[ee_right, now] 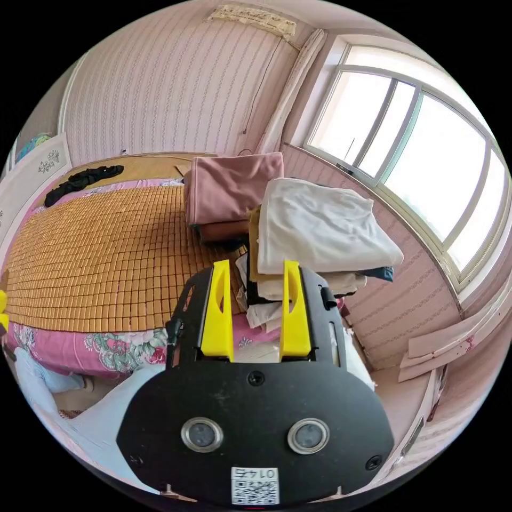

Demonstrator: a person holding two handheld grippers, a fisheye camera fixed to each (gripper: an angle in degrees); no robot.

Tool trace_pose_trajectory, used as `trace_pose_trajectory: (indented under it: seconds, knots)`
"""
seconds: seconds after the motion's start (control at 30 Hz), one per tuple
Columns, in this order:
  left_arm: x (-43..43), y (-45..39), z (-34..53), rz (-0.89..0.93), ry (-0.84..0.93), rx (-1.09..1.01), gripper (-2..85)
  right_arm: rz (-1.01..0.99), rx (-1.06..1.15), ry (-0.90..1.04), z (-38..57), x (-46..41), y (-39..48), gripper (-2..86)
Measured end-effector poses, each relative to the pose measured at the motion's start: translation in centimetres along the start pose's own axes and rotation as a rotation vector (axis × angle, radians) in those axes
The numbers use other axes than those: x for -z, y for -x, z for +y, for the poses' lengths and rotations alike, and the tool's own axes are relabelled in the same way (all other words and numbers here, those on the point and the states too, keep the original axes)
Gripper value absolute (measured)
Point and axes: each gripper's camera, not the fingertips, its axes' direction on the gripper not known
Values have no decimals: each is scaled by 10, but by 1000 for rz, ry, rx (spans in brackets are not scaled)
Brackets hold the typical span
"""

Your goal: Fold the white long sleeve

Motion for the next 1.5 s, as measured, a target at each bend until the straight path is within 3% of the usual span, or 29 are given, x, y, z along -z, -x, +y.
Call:
trace_pose_trajectory:
  seconds: [0.2, 0.37, 0.6, 0.7, 0.93, 1.1, 1.27, 1.4, 1.5]
  knots:
    - [-24, -14, -6, -2, 65, 20, 84, 67, 36, 10, -82, -43, -18, 136]
    - [-27, -17, -6, -35, 68, 51, 84, 275, 59, 331, -89, -125, -39, 85]
    - [-28, -5, 13, -57, 80, 105, 84, 101, 26, -10, -63, -27, -82, 0]
    - [-35, -2, 11, -18, 67, 103, 86, -73, 35, -160, -51, 31, -106, -5]
    - [-39, -7, -21, -18, -1, -34, 112, -766, 80, -318, -65, 90, -135, -6]
    - [-9, 29, -24, -151, -85, 11, 130, -1063, 199, -305, -102, 77, -94, -7]
    - [6, 79, -8, -260, 44, 122, 144, -1463, 221, -211, -146, 37, -10, -8]
    - [40, 112, 20, -471, 151, 200, 13, -1571, 143, -209, -163, 16, 25, -8]
    - [86, 124, 38, -573, 99, 210, -1, -1498, 73, -180, -162, -17, 30, -8]
